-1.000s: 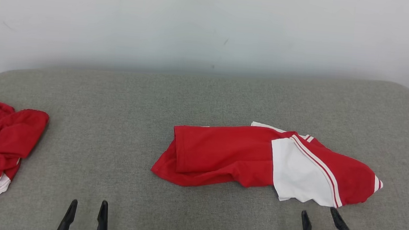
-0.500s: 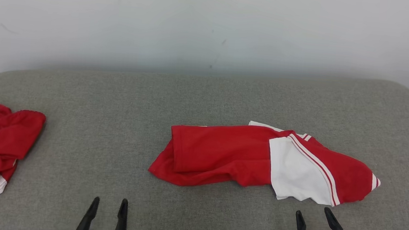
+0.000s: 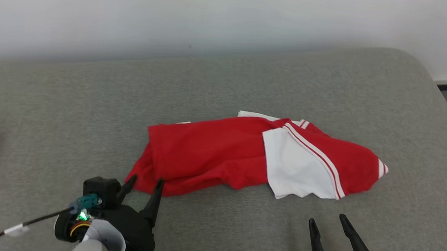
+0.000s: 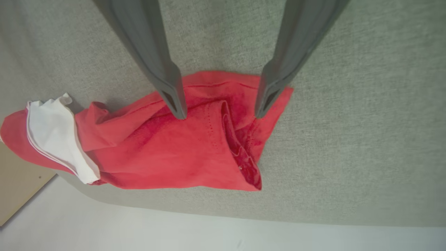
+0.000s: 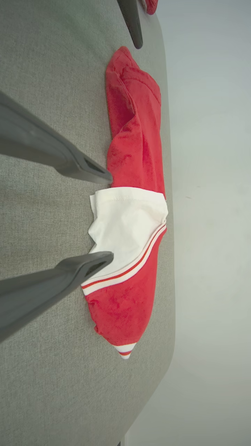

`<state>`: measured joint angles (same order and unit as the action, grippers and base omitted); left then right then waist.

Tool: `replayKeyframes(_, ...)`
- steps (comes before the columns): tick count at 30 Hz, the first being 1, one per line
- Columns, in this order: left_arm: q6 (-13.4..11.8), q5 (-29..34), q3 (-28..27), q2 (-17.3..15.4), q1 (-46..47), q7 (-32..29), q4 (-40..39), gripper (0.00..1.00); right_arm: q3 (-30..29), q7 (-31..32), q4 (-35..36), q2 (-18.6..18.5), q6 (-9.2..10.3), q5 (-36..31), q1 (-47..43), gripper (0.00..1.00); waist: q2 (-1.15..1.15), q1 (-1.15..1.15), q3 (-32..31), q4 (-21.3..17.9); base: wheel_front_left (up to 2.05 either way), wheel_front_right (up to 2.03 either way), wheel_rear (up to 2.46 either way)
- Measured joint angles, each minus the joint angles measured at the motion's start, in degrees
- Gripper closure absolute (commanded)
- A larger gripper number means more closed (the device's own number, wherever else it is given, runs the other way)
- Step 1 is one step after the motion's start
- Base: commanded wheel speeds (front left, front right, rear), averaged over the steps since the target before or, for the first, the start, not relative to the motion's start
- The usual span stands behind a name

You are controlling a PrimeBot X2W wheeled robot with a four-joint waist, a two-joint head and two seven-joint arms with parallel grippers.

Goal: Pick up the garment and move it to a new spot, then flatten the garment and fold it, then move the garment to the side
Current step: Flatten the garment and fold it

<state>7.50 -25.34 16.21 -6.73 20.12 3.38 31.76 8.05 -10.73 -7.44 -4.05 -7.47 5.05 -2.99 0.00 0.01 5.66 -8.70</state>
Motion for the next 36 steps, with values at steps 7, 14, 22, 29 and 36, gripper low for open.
replayKeyframes(7, -1.0, -1.1, -0.2, -0.5, 4.1, -1.5, 6.3, 0.0, 0.9, -1.0, -1.4, 0.4, 0.0, 1.0, 0.9, 0.0, 0.0, 0.0, 2.5, -4.4, 0.0, 0.0, 0.0)
replayKeyframes(14, -0.9, -0.4, 0.8, -1.4, 4.9, 0.3, 7.9, 0.0, 0.8, -1.9, -2.5, 0.7, 0.0, 1.3, 1.0, 0.0, 0.0, 0.0, 4.1, -6.7, 0.0, 0.0, 0.0)
replayKeyframes(22, -0.4, -0.4, 2.2, -1.8, 6.1, 3.1, 7.7, 0.0, 1.4, -2.0, -3.3, 0.9, 0.0, 1.5, 1.9, 0.0, 0.0, 0.0, 3.5, -5.8, 0.0, 0.0, 0.0)
replayKeyframes(29, -0.4, -0.6, 3.4, -2.0, 6.8, 3.0, 8.4, 0.04, 1.7, -2.2, -3.7, 1.0, 0.0, 1.8, 1.9, 0.0, 0.0, -0.01, 3.2, -5.7, 0.0, 0.0, 0.0)
replayKeyframes(36, -0.2, -2.5, 5.1, -1.9, 6.9, 1.9, 8.6, 1.0, 1.6, -2.2, -4.0, 1.0, 0.0, 2.0, 2.1, 0.0, 0.0, -0.01, 3.5, -5.7, 0.0, 0.0, 0.0)
